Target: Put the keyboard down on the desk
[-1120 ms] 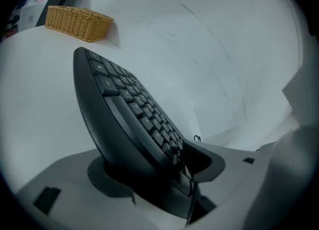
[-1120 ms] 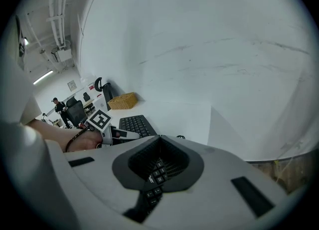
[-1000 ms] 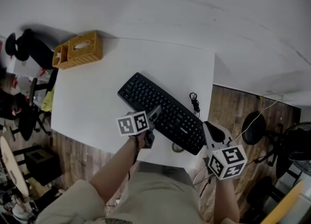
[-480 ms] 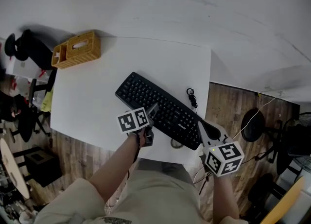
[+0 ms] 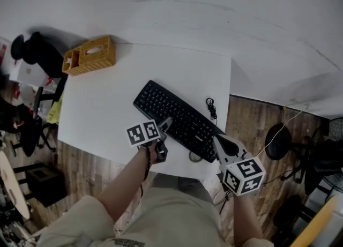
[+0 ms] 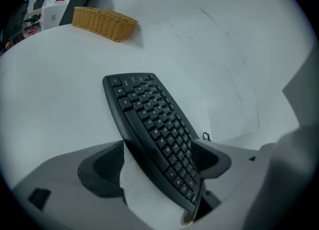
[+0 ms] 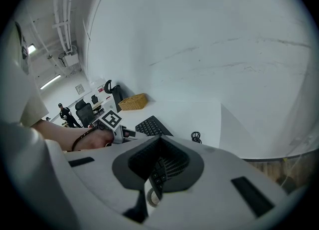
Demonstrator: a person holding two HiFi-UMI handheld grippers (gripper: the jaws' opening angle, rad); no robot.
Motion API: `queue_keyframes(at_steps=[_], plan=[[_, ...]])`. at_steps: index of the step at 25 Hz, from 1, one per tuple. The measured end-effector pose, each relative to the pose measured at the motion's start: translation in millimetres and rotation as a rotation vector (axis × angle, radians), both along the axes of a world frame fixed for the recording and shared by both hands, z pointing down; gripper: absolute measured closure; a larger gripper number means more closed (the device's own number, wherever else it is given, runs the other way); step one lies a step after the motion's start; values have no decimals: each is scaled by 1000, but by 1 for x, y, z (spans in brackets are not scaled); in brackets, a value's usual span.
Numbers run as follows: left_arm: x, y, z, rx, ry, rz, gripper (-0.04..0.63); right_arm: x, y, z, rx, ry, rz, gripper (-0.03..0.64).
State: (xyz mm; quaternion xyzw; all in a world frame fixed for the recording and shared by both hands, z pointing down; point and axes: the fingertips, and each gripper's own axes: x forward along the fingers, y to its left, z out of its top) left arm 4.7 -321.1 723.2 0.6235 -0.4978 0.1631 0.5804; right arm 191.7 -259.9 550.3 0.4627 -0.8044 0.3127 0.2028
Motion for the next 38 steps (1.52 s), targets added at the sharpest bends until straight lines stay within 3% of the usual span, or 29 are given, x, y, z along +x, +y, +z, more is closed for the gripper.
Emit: queue_keyframes(at_steps=[4, 10, 15, 21, 26, 33, 38], plan=[[-1, -3, -25, 76, -4, 36, 189, -2, 3, -12, 24, -5, 14, 591], [5, -15, -95, 265, -25, 133, 190, -1, 2, -53, 111, 14, 25, 591], [12, -26, -175, 447, -1, 182, 190, 8, -2, -108, 237, 61, 36, 591], [26, -36, -238, 617, -82, 349, 192, 23, -6, -177, 379, 60, 83, 591], [42, -38, -306, 767, -72, 401, 192, 33, 1, -246, 538, 48, 102, 591], [50, -18, -412, 1046, -142, 445, 193, 45, 27, -327, 725, 56, 155, 591], [46, -3, -469, 1218, -214, 455, 282, 56, 40, -356, 798, 93, 204, 591]])
